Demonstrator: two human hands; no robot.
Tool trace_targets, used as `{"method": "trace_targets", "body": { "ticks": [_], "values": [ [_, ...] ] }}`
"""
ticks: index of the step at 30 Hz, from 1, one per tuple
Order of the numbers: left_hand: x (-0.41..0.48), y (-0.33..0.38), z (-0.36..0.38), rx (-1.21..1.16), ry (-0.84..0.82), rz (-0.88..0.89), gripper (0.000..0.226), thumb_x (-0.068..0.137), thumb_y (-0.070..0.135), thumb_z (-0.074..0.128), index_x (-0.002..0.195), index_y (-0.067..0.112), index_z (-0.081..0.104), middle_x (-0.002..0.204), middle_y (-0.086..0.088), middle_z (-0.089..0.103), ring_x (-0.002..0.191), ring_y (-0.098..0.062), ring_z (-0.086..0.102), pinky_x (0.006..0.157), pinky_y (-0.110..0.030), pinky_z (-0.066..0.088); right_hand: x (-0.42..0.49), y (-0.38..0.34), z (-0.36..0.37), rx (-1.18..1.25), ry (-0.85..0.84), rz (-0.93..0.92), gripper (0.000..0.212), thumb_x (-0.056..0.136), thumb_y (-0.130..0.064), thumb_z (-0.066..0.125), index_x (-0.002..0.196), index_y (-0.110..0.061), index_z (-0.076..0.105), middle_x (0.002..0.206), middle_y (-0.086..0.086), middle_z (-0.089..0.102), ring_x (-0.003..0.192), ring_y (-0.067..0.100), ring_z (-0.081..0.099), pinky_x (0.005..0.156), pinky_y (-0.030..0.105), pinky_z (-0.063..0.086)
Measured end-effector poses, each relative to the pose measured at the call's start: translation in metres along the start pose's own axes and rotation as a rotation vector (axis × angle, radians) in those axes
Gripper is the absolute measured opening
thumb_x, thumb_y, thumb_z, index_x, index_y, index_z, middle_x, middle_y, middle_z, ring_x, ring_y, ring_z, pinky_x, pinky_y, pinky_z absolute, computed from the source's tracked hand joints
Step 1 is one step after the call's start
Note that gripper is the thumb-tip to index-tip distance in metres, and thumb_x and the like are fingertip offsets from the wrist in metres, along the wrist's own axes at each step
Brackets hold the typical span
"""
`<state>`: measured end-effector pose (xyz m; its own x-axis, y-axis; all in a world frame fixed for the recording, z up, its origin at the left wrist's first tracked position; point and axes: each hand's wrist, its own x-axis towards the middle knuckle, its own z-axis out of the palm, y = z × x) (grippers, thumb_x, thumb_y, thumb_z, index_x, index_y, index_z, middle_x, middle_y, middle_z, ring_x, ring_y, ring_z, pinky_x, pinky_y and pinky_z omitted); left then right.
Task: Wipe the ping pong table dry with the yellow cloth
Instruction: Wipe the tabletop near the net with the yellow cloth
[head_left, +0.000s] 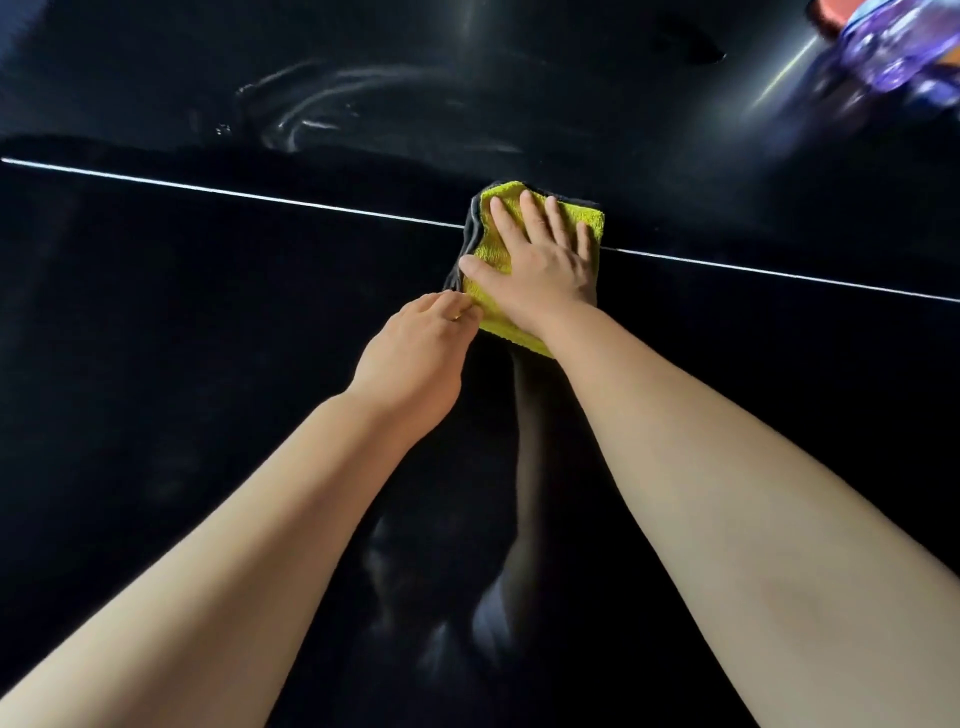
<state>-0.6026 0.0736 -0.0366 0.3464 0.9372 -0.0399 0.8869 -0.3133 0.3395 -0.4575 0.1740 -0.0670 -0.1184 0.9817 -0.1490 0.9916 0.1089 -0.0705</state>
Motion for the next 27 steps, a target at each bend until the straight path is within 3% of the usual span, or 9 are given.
{"method": "trace_targets", "body": {
  "ticks": [9, 14, 23, 27],
  "values": [
    [0.06, 0.138, 0.052, -0.03, -0.064, 0.142, 0.047, 0.093, 0.008, 0.036, 0.14, 0.013, 0.042, 0.139, -0.001, 0.042, 0.13, -0.02, 0.033, 0.103, -0.029, 0.035, -0.036, 0.17, -0.002, -0.007, 0.001, 0.136, 0.076, 0.091, -0.073, 0.022, 0.156, -0.039, 0.001, 0.165, -0.005, -0.006, 0.151, 0.02, -0.01, 0.121, 0.049, -0.006],
    [0.069, 0.192, 0.073, -0.008, -0.117, 0.202, 0.049, 0.097, 0.013, 0.033, 0.146, 0.016, 0.031, 0.157, 0.0, 0.018, 0.136, -0.022, 0.024, 0.108, -0.033, 0.033, -0.072, 0.23, 0.0, -0.023, -0.012, 0.222, 0.076, 0.092, -0.073, 0.021, 0.156, -0.038, -0.002, 0.165, -0.004, -0.009, 0.151, 0.02, -0.011, 0.121, 0.049, -0.006],
    [0.017, 0.201, 0.073, 0.095, -0.073, 0.231, 0.041, 0.095, 0.018, 0.034, 0.134, 0.024, 0.045, 0.141, 0.008, 0.043, 0.116, -0.019, 0.036, 0.094, -0.032, 0.035, -0.132, 0.214, 0.006, -0.054, -0.051, 0.286, 0.078, 0.093, -0.073, 0.018, 0.156, -0.034, -0.008, 0.164, 0.001, -0.014, 0.15, 0.025, -0.015, 0.12, 0.052, -0.008],
    [-0.02, 0.175, 0.062, 0.145, -0.052, 0.21, 0.042, 0.096, 0.02, 0.034, 0.135, 0.027, 0.047, 0.136, 0.01, 0.049, 0.121, -0.021, 0.035, 0.097, -0.034, 0.032, -0.146, 0.17, 0.009, -0.067, -0.059, 0.224, 0.08, 0.092, -0.074, 0.017, 0.156, -0.033, -0.009, 0.164, 0.004, -0.015, 0.15, 0.028, -0.016, 0.119, 0.055, -0.008]
  ]
}}
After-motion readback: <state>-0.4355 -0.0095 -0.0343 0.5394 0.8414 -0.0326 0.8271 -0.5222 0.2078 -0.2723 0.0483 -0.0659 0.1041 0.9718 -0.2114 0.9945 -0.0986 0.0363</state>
